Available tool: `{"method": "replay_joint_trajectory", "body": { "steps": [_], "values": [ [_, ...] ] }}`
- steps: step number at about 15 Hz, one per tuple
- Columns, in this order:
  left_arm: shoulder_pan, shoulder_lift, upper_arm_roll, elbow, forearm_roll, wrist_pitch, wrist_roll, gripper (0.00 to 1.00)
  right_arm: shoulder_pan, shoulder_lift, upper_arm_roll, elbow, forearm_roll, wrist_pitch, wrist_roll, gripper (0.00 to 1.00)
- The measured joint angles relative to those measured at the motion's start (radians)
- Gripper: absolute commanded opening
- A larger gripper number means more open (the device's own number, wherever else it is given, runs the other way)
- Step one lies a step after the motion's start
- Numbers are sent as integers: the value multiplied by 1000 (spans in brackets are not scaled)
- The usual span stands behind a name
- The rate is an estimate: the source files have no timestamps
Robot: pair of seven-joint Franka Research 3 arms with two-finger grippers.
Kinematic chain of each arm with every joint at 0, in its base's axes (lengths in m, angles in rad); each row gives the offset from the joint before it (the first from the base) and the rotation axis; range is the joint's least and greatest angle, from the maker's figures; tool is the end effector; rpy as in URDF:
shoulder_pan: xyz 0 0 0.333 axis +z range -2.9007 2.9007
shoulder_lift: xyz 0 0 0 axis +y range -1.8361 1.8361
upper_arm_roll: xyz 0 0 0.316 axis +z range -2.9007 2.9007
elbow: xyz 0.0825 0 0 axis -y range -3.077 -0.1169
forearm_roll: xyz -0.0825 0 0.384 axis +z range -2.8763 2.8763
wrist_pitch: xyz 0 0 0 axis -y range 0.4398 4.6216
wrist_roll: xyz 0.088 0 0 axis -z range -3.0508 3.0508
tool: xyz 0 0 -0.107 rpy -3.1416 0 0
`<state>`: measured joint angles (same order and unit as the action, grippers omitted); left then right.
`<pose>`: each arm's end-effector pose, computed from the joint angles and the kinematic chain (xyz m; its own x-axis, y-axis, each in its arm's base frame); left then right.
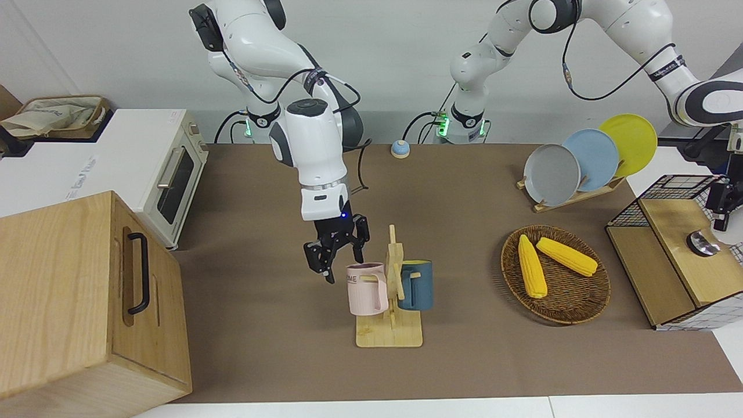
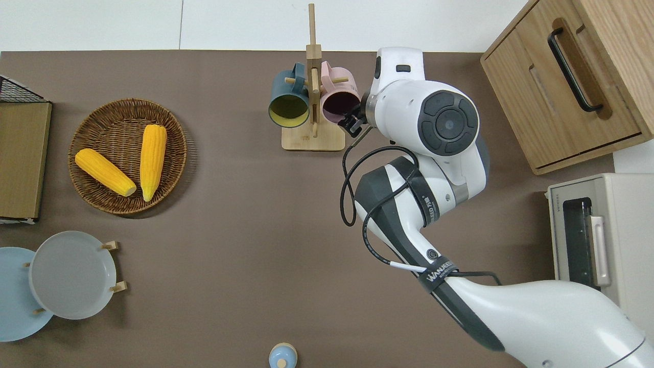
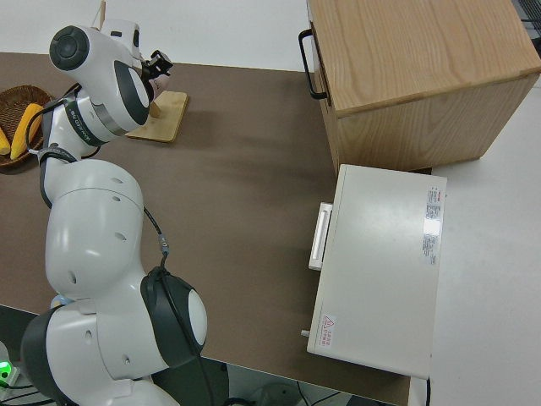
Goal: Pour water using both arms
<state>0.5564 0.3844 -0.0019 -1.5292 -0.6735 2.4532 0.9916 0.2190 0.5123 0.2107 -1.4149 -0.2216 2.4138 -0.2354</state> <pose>0.6076 0.3766 0.4970 0.7274 -0.0082 0.6862 -0.0349 -0.9991 0.0251 0.6884 0.2777 0.4643 0.6299 0.6431 0.4356 0.6219 -0.7535 0.2131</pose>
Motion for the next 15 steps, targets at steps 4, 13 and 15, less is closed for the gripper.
{"method": "replay_joint_trajectory", "body": {
  "steps": [4,13,15],
  "values": [
    [0,0,-1,0,-1,1,0,47,2,3,2,10,-85,0,6,705],
    [0,0,-1,-1,-2,2,-2,0,27,9,24,20,-217,0,26,515],
    [0,0,-1,-1,-3,3,-2,0,27,10,25,20,-223,0,29,448]
  ]
}}
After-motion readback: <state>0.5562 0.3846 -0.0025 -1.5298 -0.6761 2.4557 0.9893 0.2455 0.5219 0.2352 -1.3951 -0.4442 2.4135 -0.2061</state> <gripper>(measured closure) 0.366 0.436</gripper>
